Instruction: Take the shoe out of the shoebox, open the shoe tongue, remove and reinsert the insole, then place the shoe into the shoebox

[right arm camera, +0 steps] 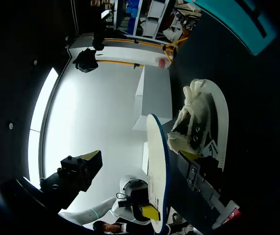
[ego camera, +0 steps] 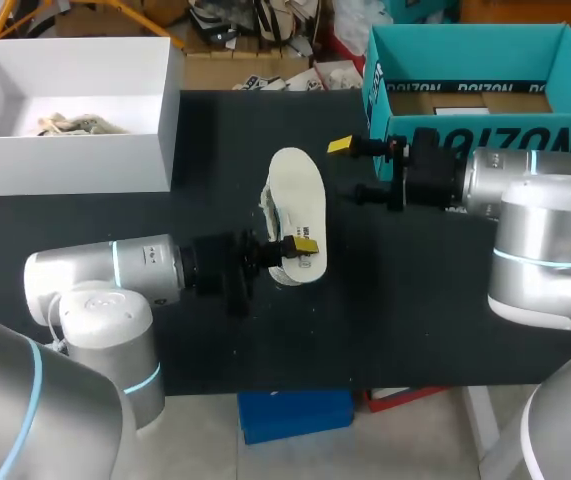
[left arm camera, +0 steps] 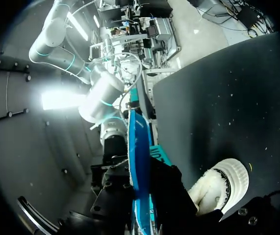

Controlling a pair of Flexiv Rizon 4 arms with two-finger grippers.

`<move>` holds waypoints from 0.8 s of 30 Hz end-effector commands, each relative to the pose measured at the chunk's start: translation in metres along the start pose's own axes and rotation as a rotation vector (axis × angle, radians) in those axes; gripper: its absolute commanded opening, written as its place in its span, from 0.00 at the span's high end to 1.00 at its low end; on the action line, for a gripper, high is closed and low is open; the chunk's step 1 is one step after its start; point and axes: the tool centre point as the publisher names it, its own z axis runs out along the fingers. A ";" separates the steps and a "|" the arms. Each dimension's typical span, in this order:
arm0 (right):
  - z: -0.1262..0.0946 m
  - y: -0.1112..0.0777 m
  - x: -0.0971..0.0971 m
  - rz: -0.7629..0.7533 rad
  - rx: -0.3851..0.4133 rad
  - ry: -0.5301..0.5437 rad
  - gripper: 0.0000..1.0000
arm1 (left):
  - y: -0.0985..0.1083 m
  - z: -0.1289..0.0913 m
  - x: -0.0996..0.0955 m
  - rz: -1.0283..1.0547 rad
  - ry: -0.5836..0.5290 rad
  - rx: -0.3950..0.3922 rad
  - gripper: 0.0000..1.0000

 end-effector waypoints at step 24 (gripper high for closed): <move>0.021 -0.006 -0.015 -0.049 0.122 0.073 0.00 | -0.001 0.001 0.000 0.002 0.001 -0.004 1.00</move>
